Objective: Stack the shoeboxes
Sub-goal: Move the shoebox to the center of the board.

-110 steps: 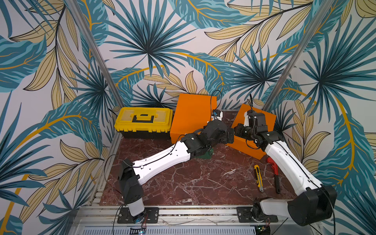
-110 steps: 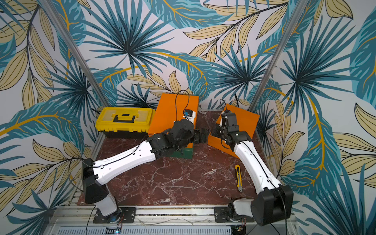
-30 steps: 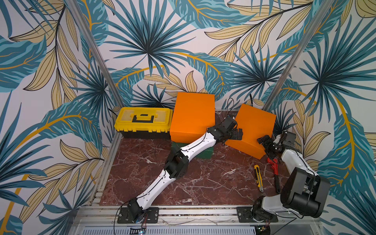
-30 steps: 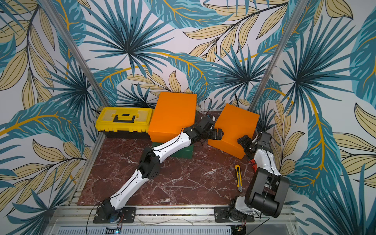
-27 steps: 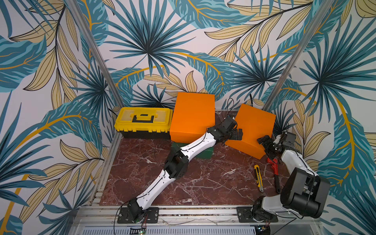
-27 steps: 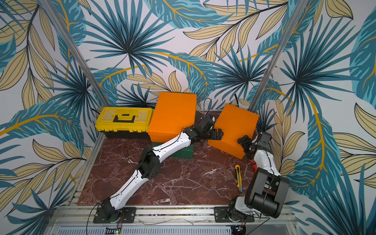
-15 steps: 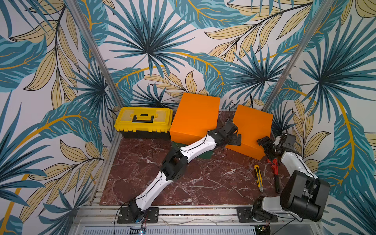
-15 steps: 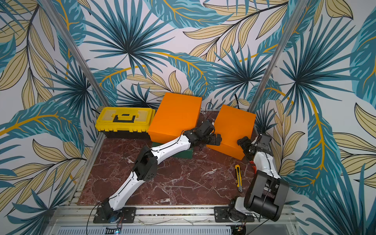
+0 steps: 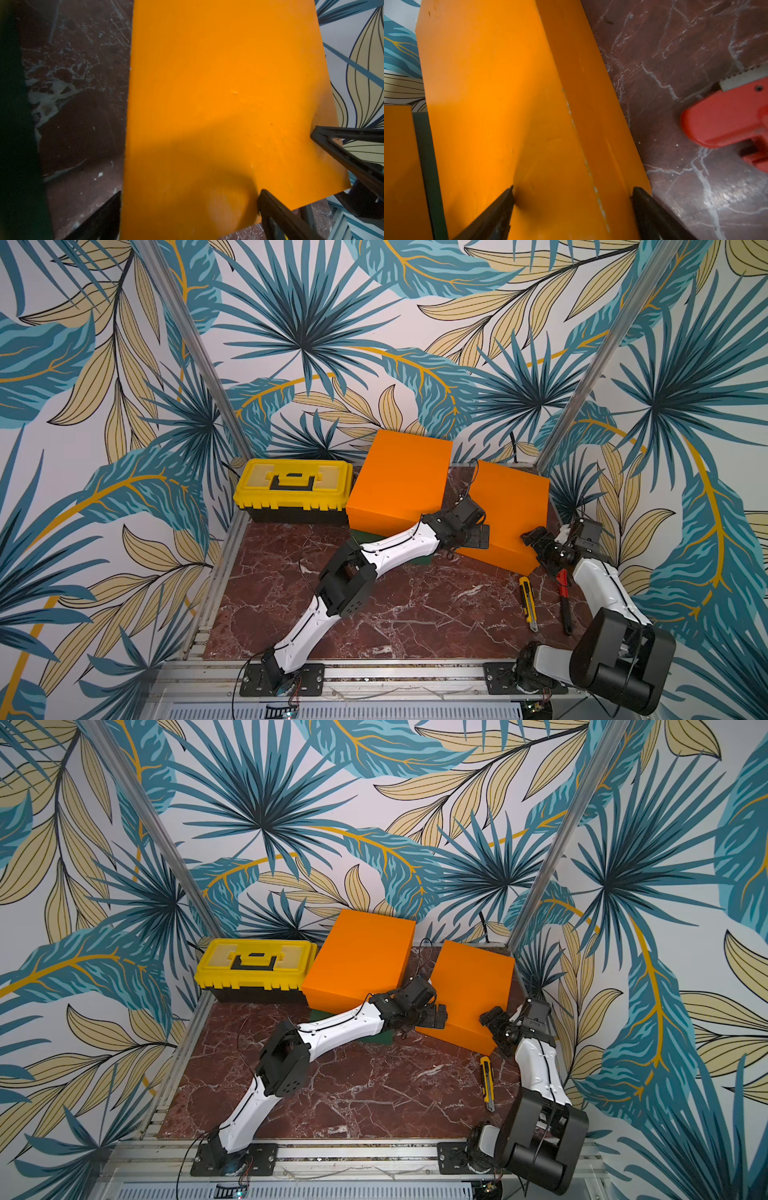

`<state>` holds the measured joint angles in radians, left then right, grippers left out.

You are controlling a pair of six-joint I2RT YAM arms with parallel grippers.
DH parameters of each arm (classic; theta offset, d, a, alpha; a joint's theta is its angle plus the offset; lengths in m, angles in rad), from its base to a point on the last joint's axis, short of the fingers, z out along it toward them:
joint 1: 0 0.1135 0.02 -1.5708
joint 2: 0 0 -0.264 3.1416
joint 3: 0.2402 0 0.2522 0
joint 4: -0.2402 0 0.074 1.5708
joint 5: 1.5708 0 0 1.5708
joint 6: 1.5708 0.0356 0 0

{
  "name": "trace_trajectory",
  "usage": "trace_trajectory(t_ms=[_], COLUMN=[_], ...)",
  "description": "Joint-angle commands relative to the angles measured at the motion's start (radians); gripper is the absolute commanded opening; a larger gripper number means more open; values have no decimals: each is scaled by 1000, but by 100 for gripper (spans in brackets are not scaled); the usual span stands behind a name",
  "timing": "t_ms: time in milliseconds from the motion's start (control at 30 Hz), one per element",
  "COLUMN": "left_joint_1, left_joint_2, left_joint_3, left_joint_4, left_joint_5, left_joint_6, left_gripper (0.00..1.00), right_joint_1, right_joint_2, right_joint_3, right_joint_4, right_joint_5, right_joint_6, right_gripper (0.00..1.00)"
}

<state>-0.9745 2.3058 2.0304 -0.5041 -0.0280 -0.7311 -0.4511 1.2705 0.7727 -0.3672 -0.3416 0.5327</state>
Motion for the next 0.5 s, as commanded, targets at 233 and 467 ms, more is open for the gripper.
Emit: trace_trajectory(t_ms=[233, 467], left_joint_1=[-61, -63], left_joint_2=[-116, -167], left_joint_3=[-168, -229], left_joint_4=[26, 28], left_joint_5=[22, -5], left_joint_6=[-14, -16], left_gripper=[98, 98], right_joint_1=[72, 78], right_joint_2=[-34, -72], right_joint_3=[-78, -62], right_joint_4=[-116, -167], right_joint_5=[-82, -50], right_joint_6=[-33, -49], right_gripper=[88, 90])
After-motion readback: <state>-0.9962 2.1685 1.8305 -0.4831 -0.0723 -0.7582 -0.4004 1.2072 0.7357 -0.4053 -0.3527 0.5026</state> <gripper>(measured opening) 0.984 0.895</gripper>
